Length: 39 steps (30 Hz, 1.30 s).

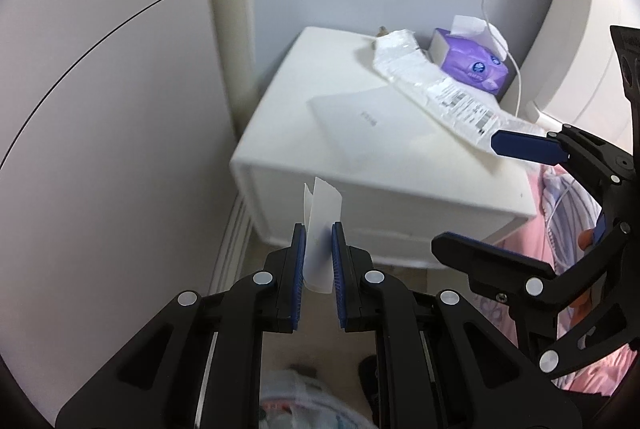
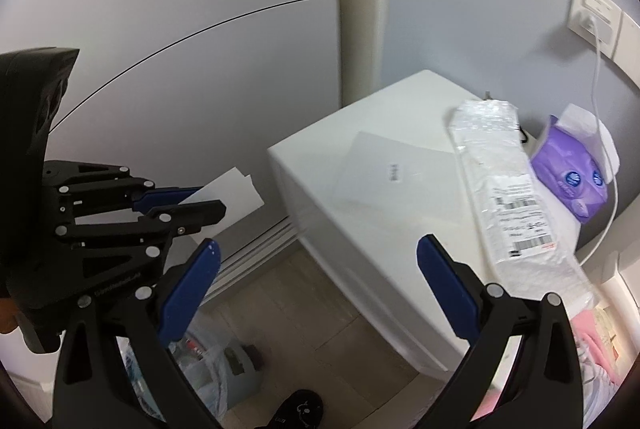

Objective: Collect trash
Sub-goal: 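Carry the white card in the left gripper over the trash bin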

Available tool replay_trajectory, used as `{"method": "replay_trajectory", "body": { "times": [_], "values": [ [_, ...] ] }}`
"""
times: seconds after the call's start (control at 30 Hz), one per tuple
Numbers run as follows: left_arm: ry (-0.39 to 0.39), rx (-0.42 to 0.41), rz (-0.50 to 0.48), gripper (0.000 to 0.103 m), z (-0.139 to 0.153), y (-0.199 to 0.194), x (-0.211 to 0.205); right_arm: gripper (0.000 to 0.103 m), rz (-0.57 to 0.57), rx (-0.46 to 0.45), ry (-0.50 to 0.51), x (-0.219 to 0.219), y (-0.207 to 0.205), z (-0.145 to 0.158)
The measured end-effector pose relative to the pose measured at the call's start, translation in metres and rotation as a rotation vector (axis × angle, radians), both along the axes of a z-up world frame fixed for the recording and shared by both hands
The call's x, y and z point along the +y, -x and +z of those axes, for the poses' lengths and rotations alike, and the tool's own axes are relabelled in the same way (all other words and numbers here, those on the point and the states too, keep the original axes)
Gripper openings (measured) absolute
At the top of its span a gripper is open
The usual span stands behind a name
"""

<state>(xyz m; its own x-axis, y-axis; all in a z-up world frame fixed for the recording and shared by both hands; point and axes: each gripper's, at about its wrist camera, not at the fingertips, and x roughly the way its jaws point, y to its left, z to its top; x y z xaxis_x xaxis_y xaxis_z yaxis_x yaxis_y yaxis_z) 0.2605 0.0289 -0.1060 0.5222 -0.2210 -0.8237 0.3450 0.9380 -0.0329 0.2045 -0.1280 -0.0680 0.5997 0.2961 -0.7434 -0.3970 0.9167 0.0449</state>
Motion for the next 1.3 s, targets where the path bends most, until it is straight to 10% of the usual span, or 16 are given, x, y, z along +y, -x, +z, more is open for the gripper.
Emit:
{"method": "replay_trajectory", "body": {
  "times": [0.6, 0.97, 1.3],
  "values": [
    [0.005, -0.133, 0.271, 0.012, -0.049, 0.146, 0.089, 0.096, 0.265, -0.181, -0.011, 0.087, 0.108, -0.065],
    [0.012, -0.139, 0.364, 0.011, -0.013, 0.216, 0.111, 0.096, 0.226, -0.154, -0.057, 0.1, 0.167, -0.041],
    [0.027, -0.094, 0.413, 0.012, -0.036, 0.243, 0.125, 0.096, 0.269, -0.172, 0.02, 0.117, 0.195, -0.05]
  ]
}}
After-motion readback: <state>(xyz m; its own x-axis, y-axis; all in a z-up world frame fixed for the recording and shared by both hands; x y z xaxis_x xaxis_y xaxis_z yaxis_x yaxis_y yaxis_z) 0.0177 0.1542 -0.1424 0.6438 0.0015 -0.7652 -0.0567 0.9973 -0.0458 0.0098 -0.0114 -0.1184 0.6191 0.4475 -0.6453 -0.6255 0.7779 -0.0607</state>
